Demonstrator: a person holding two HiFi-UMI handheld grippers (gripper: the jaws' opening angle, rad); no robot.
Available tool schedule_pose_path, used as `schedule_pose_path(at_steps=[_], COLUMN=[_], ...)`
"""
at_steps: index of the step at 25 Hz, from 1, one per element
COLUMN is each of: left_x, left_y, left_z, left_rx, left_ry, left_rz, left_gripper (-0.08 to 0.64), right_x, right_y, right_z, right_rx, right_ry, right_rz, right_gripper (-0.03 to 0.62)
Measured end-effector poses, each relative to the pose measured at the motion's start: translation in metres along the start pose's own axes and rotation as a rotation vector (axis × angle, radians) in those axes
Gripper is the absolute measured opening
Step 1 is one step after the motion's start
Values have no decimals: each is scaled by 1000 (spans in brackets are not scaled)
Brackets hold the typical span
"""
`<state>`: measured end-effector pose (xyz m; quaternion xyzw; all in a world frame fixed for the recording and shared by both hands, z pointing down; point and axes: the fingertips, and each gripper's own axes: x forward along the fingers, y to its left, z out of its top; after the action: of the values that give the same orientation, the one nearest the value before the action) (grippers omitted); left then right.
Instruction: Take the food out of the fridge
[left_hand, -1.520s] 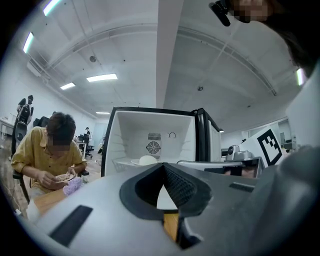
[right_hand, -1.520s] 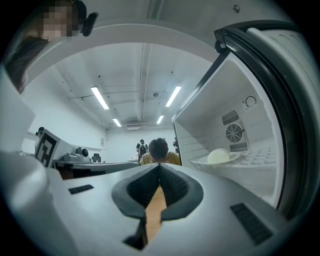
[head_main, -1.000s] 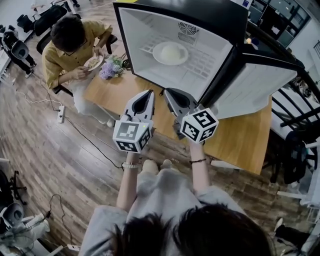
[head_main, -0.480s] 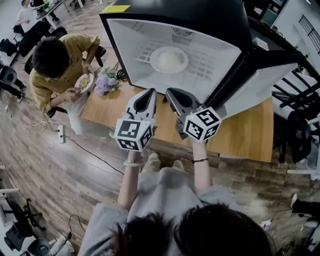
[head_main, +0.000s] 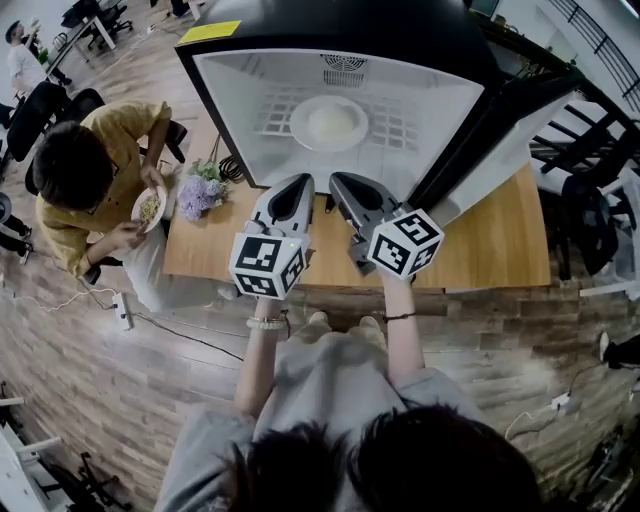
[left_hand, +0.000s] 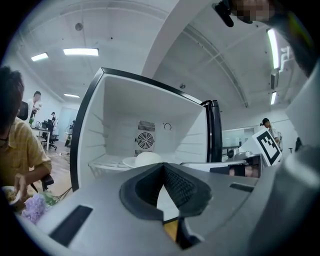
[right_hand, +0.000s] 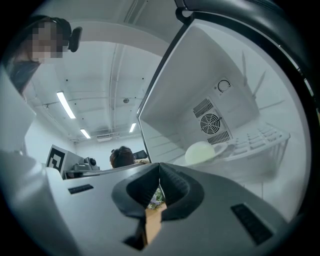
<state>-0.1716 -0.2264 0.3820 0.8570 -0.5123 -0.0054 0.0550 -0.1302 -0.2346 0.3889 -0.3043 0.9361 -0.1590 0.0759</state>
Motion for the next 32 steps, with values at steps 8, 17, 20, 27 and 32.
schedule_pose_path(at_steps=[8, 17, 20, 27, 32], left_x=[3, 15, 18, 23, 24], left_y=[3, 5, 16, 25, 31], left_z=[-1, -5, -5, -14, -13], left_rx=[9, -10, -22, -26, -22], left_ry=[8, 40, 39, 60, 62], left_rz=[-81, -101, -84, -55, -38], left_gripper=[8, 8, 8, 8, 8], right_x=[-3, -5, 1, 8, 15], right_y=[-3, -34, -40, -68, -71], right_z=[8, 17, 20, -17, -10], right_rx=[82, 432, 523, 793, 890], right_ry=[-114, -312, -362, -315, -380], right_rz=[-71, -148, -126, -168, -131], right_gripper=[9, 70, 118, 172, 178])
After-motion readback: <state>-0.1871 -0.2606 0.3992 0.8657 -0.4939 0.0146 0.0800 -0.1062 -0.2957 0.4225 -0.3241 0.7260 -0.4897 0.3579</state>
